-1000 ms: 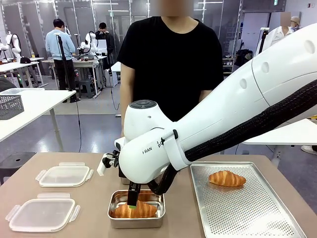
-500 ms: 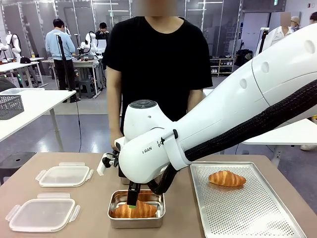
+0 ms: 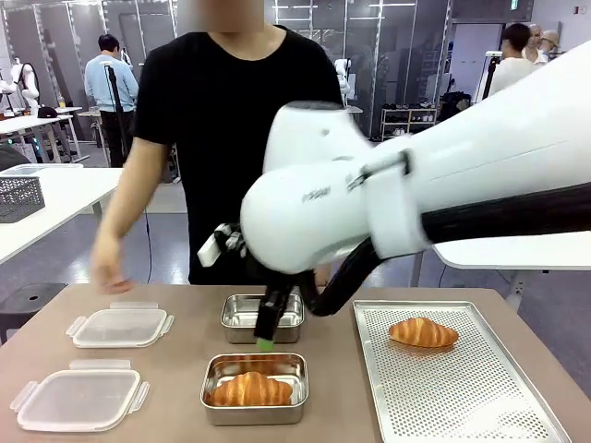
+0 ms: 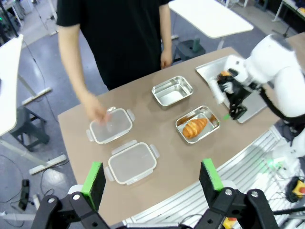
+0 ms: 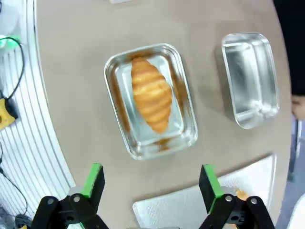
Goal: Place the bread into the airtight container.
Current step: Pick up a Butter Roll and place it into an empty Airtight Container.
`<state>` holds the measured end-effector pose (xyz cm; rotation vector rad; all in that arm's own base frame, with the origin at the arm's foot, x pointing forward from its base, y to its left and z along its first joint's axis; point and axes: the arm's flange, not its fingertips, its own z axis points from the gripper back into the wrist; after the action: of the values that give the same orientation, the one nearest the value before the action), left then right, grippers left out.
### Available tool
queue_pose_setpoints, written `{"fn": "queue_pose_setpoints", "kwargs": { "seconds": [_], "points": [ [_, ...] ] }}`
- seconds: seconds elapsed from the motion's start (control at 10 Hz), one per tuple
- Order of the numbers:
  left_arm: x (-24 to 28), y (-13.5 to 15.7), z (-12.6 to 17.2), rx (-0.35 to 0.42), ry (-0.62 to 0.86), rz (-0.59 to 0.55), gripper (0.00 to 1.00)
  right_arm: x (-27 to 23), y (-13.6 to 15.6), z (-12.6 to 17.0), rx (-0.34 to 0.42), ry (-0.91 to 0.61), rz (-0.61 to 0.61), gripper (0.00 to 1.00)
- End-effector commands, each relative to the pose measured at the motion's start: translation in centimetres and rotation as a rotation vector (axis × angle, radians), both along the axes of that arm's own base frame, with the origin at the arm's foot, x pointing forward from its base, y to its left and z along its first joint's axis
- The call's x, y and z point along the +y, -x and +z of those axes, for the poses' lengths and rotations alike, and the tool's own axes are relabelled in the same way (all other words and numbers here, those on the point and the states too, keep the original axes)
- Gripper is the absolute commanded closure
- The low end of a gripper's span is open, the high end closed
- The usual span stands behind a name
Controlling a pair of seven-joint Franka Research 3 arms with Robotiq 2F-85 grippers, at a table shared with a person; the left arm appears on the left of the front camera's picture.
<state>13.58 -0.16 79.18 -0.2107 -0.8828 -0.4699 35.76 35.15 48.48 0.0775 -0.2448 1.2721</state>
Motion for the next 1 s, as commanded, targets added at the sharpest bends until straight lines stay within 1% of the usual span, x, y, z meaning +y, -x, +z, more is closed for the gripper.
{"fn": "queue_pose_setpoints", "kwargs": {
  "seconds": [0.0,0.2,0.3,0.5,0.7,0.8,0.9],
  "points": [
    [-0.2,0.2,0.1,-0.008,0.002,-0.004,0.0,-6.5,1.0,1.5,-0.009,-0.072,-0.07,0.0],
    [-0.2,0.2,0.1,-0.008,0.002,-0.004,0.0,-13.9,0.4,3.3,-0.013,-0.188,-0.219,0.0],
    [-0.2,0.2,0.1,-0.008,0.002,-0.004,0.0,-18.3,0.2,3.7,-0.014,-0.227,-0.314,0.0],
    [-0.2,0.2,0.1,-0.008,0.002,-0.004,0.0,-24.9,0.5,3.5,-0.045,-0.295,-0.459,0.0],
    [-0.2,0.2,0.1,-0.008,0.002,-0.004,0.0,-28.7,0.3,1.7,-0.065,-0.31,-0.585,0.0],
    [-0.2,0.2,0.1,-0.008,0.002,-0.004,0.0,-29.7,-0.1,0.6,-0.075,-0.322,-0.631,0.0],
    [-0.2,0.2,0.1,-0.008,0.002,-0.004,0.0,-30.2,-0.5,0.1,-0.106,-0.347,-0.667,0.0]
  ]
}}
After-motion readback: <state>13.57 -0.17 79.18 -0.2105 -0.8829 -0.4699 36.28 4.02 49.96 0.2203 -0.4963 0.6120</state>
